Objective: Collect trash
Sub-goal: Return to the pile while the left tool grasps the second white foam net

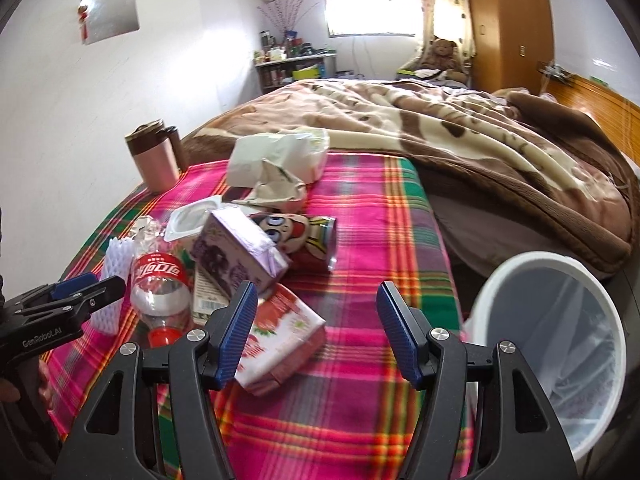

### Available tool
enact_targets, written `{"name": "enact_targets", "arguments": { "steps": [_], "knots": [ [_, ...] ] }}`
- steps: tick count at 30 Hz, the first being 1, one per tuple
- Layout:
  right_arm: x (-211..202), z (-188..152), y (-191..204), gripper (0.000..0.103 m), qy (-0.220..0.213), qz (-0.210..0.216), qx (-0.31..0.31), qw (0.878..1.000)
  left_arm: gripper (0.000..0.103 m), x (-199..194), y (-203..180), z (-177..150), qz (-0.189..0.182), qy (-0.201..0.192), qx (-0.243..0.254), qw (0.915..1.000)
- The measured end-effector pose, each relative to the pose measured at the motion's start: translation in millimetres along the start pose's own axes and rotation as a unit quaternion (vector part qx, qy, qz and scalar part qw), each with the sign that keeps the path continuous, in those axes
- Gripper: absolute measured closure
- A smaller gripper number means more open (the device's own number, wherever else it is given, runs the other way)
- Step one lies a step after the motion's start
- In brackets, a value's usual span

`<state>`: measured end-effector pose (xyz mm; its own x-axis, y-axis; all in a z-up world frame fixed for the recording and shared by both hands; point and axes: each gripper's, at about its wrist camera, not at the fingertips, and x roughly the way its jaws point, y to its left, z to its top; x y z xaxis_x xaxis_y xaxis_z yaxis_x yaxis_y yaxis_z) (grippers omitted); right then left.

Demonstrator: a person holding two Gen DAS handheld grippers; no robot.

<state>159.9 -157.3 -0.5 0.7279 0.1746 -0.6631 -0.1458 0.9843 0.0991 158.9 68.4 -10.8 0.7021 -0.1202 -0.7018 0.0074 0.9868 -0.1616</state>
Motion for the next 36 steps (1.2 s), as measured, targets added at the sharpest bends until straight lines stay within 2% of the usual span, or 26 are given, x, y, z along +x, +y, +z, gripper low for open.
{"name": "enact_targets", "arguments": {
  "steps": [8,20,27,36],
  "knots": [
    [19,9,12,0.036,0.011,0.011,-0.025,1.0,0.03,22,26,-1,0.019,0.025,-0.021,0.9993],
    [46,19,22,0.035,0.03,0.063,-0.052,0.996,0.03,50,48,6,0.022,0.059,-0.044,0.997],
    [60,19,26,0.035,0.056,0.096,-0.059,0.992,0.03,57,48,10,0.022,0.064,-0.041,0.9969],
    [72,19,28,0.034,0.073,0.093,-0.064,0.991,0.026,66,43,12,0.043,0.069,-0.022,0.9965]
  ]
}}
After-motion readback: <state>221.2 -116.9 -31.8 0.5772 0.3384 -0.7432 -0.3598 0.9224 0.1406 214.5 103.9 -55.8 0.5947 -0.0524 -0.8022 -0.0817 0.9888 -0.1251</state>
